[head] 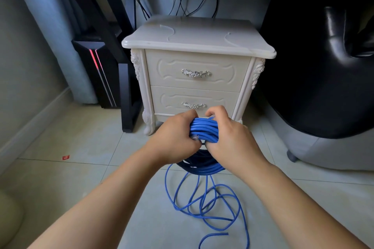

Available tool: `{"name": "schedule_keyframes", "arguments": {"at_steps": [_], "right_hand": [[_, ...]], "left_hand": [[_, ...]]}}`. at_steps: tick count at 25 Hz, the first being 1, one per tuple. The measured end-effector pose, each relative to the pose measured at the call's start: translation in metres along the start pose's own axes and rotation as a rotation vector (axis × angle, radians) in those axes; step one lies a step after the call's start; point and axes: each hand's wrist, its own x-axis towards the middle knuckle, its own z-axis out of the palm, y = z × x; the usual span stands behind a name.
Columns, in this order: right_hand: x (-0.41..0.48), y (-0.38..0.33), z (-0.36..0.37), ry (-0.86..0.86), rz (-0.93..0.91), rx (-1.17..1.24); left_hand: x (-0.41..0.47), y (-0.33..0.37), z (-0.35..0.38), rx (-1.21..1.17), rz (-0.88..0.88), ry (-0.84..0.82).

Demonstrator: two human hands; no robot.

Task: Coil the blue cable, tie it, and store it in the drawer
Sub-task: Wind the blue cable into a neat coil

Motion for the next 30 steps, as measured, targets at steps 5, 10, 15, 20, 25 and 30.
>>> {"name": "schedule_keyframes", "arguments": {"at_steps": [5, 10, 15, 20, 25, 30], "right_hand": [[0.007, 0.015, -0.008, -0.165, 0.217, 0.431], [0.009, 0.024, -0.007, -0.213, 0.226, 0.704], [0.009, 0.021, -0.010, -0.165, 0.261, 0.708], [0.002, 0.007, 0.008, -0.176, 0.371, 0.787], [0.007, -0.013, 0.030, 0.206, 0.531, 1.275], [0.021, 0.011, 0.011, 0.331, 0.614, 1.249]], "left_hand": [[-0.004, -0.001, -0.008, -0.147, -0.032, 0.103], [-0.001, -0.004, -0.013, -0.292, -0.129, 0.196], [0.002, -0.006, -0.014, -0.603, -0.273, 0.273], [0.006, -0.004, -0.016, -0.968, -0.420, 0.481], [-0.001, 0.017, 0.010, -1.297, -0.485, 0.366], [-0.007, 0.005, 0.007, -1.026, -0.387, -0.098]]}}
